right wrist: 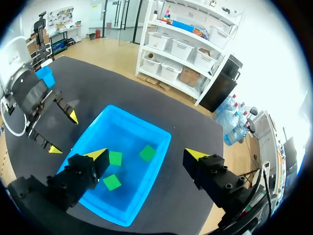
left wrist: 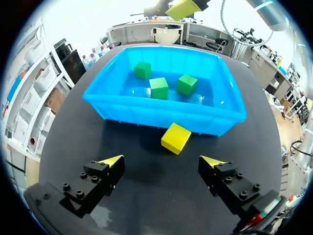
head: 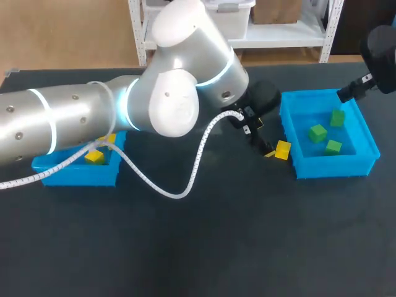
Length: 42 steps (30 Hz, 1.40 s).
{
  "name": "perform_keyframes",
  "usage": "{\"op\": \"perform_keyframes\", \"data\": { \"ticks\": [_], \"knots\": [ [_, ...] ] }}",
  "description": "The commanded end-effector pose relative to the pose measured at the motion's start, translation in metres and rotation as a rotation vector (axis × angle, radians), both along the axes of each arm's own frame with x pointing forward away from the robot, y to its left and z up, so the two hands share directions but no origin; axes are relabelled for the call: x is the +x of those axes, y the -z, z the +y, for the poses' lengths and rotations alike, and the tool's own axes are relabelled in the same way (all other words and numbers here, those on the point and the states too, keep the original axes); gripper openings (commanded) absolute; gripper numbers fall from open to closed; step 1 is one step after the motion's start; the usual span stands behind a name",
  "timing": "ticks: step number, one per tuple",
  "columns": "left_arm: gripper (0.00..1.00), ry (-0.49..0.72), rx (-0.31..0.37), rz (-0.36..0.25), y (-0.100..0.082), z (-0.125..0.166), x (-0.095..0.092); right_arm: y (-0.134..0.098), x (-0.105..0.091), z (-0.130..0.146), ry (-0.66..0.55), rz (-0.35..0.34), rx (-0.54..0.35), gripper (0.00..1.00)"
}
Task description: Put the green cubes in the right bin and the yellow cubes in the left bin.
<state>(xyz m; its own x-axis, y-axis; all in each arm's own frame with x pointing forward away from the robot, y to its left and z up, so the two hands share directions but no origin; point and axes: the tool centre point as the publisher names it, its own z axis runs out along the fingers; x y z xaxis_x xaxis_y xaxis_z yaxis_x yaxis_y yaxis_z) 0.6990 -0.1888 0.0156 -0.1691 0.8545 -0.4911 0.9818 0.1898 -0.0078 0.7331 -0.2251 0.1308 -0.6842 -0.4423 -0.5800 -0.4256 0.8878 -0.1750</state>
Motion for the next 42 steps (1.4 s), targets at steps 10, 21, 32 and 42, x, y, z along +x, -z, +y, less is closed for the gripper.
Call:
{"op": "perform_keyframes", "data": {
  "ticks": [10,21,32,42],
  "knots": [
    [1.00,-0.006,0.022,0.007,0.008,-0.007,-0.002,0.002,-0.002,0.000,0.004,-0.011,0.000,1.00],
    [1.00,-0.037,0.044,-0.009,0.014,-0.013,0.006,0.002,-0.002,0.000,0.004,-0.011,0.000,1.00],
    [1.00,-0.018,0.050,-0.004,0.017,-0.027,0.007,0.002,-0.002,0.000,0.004,-0.011,0.000,1.00],
    [1.00,0.004,0.055,-0.015,0.018,-0.035,0.008,0.002,-0.002,0.000,0.004,-0.011,0.000,1.00]
  ]
}}
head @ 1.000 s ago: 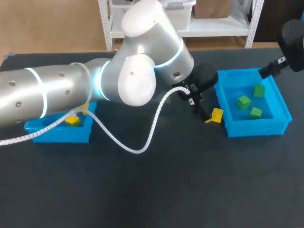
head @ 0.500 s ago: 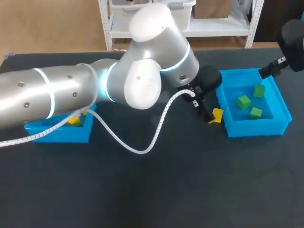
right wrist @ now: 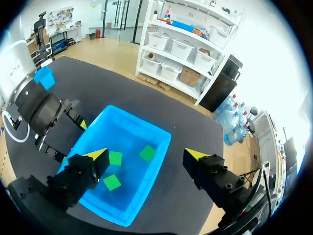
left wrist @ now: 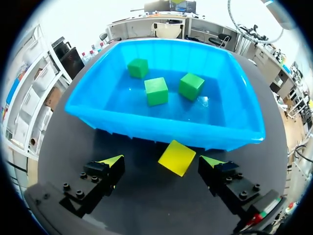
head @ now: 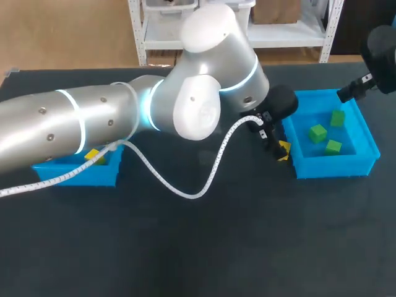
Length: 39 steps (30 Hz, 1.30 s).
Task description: Put the green cubes in the right bin and the yellow cubes in the left bin.
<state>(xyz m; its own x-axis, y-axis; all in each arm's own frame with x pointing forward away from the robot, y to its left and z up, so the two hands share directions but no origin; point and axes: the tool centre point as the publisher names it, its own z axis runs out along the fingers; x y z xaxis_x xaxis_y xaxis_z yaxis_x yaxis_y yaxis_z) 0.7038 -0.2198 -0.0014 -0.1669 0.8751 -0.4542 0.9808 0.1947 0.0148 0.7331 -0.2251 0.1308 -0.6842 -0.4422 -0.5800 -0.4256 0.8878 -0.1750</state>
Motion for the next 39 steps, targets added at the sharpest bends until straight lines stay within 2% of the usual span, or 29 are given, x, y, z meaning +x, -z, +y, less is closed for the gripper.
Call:
{"op": "perform_keyframes", "data": {
  "ticks": [1,2,3,4,19,24,32,39],
  "knots": [
    [1.00,0.010,0.009,-0.004,0.000,-0.005,0.003,0.002,-0.002,0.000,0.004,-0.011,0.000,1.00],
    [1.00,0.012,0.006,0.003,0.000,-0.005,0.003,0.002,-0.002,0.000,0.004,-0.011,0.000,1.00],
    [0.47,0.012,0.005,0.001,0.000,-0.005,0.003,0.002,-0.002,0.000,0.004,-0.011,0.000,1.00],
    [0.00,0.011,0.004,0.001,0.000,-0.005,0.003,0.002,-0.002,0.000,0.004,-0.011,0.000,1.00],
    [0.00,0.000,0.008,0.010,0.001,-0.001,0.004,0.002,-0.002,0.000,0.004,-0.011,0.000,1.00],
    [0.00,-0.027,0.014,0.003,0.000,0.009,0.010,0.002,-0.002,0.000,0.004,-0.011,0.000,1.00],
    [0.00,-0.135,0.009,-0.022,-0.018,0.047,0.025,0.002,-0.002,0.000,0.004,-0.011,0.000,1.00],
    [0.00,-0.322,-0.029,-0.059,-0.044,0.107,0.041,0.002,-0.002,0.000,0.004,-0.011,0.000,1.00]
  ]
}}
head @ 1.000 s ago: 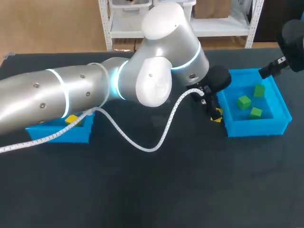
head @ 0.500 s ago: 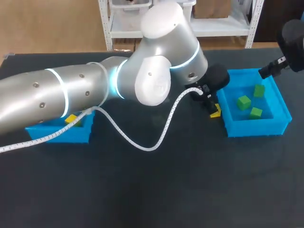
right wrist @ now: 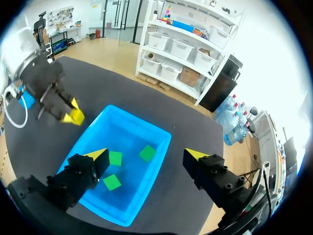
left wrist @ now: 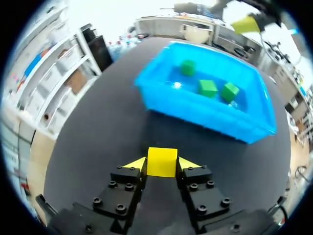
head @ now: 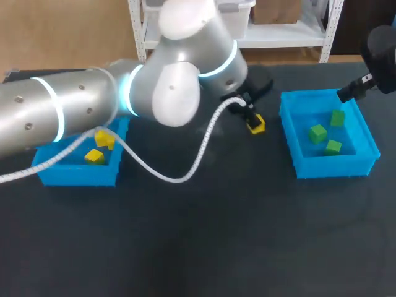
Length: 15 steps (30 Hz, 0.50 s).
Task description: Put the green cubes in the right bin and the yellow cubes in the left bin.
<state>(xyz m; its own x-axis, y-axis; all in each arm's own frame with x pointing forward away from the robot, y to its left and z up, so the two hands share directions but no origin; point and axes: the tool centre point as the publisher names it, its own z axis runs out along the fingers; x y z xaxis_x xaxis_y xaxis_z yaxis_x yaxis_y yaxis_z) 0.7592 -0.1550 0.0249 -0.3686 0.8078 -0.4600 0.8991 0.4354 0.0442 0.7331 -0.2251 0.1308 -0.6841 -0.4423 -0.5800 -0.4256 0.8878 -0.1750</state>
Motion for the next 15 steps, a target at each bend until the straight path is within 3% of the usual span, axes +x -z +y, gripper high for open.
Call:
{"op": "perform_keyframes", "data": {
  "ticks": [1,15],
  "knots": [
    [0.00,-0.097,-0.033,-0.036,-0.021,0.052,-0.012,0.002,-0.002,0.000,0.004,-0.011,0.000,1.00],
    [0.00,-0.494,-0.071,-0.116,-0.068,0.200,-0.007,0.002,-0.002,0.000,0.004,-0.011,0.000,1.00]
  ]
}}
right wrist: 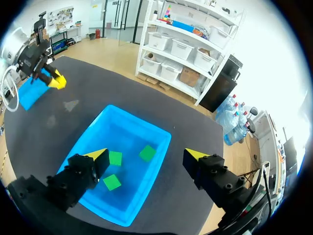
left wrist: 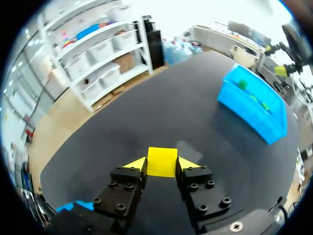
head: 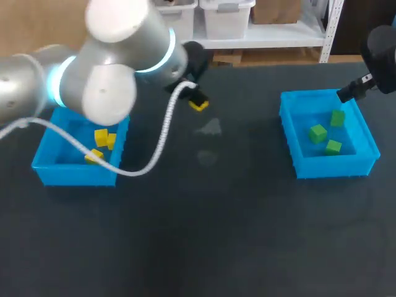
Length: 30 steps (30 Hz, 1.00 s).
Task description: Put the green cubes in the right bin and the yellow cubes in the left bin.
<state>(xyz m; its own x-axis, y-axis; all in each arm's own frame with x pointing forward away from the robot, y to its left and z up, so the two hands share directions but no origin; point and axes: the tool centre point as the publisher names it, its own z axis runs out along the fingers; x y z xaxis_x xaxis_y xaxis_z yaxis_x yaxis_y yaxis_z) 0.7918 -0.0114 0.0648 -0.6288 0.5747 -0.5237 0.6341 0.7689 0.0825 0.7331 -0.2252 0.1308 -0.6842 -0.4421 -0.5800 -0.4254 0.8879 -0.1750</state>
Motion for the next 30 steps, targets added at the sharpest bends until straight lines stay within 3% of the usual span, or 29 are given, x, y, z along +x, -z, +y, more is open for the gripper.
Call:
{"op": "perform_keyframes", "data": {
  "ticks": [1,6,15,23,29,30],
  "knots": [
    [0.00,-0.093,-0.027,-0.050,-0.031,0.066,-0.040,0.002,-0.002,0.000,0.004,-0.011,0.000,1.00],
    [0.00,-0.206,-0.021,-0.065,-0.039,0.116,-0.047,0.002,-0.002,0.000,0.004,-0.011,0.000,1.00],
    [0.00,-0.363,0.000,-0.037,-0.029,0.184,-0.072,0.002,-0.002,0.000,0.004,-0.011,0.000,1.00],
    [0.00,-0.435,-0.006,-0.002,-0.012,0.206,-0.090,0.002,-0.002,0.000,0.004,-0.011,0.000,1.00],
    [0.00,-0.452,-0.009,0.013,-0.007,0.212,-0.092,0.002,-0.002,0.000,0.004,-0.011,0.000,1.00],
    [0.46,-0.454,-0.008,0.013,-0.007,0.212,-0.092,0.002,-0.002,0.000,0.004,-0.011,0.000,1.00]
  ]
}}
